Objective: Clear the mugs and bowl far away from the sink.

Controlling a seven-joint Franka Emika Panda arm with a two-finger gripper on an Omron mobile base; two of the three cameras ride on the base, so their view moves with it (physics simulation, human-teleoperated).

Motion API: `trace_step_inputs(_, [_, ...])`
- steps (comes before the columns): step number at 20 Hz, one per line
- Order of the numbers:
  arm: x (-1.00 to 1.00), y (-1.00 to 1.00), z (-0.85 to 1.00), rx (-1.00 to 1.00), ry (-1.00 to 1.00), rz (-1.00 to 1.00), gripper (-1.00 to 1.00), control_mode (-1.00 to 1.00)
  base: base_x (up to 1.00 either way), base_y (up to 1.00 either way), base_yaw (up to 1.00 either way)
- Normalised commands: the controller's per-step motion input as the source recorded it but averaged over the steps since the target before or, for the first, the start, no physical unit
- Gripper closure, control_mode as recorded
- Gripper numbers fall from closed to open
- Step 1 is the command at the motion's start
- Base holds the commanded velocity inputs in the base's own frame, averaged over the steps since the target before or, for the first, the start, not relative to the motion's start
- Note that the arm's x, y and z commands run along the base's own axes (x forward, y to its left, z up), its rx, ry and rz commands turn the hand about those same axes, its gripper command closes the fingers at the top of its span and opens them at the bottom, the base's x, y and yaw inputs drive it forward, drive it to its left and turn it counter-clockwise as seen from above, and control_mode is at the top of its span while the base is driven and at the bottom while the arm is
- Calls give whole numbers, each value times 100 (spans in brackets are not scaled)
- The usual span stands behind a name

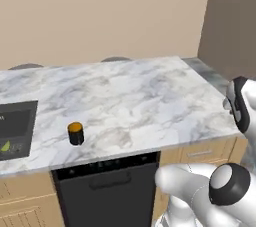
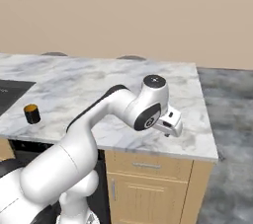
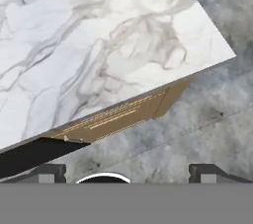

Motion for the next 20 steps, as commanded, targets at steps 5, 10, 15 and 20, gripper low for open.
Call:
trace_step_inputs(5, [0, 0, 0, 0, 0, 0, -100, 100, 2, 41, 67])
trace_step_inputs(10, [0, 0, 0, 0, 0, 0, -100, 100, 26, 89, 30])
trace_step_inputs(15, [0, 0, 0, 0, 0, 0, -100, 100, 26, 81, 1])
trace_step_inputs(20, [0, 0, 0, 0, 0, 0, -100, 100, 7, 51, -5])
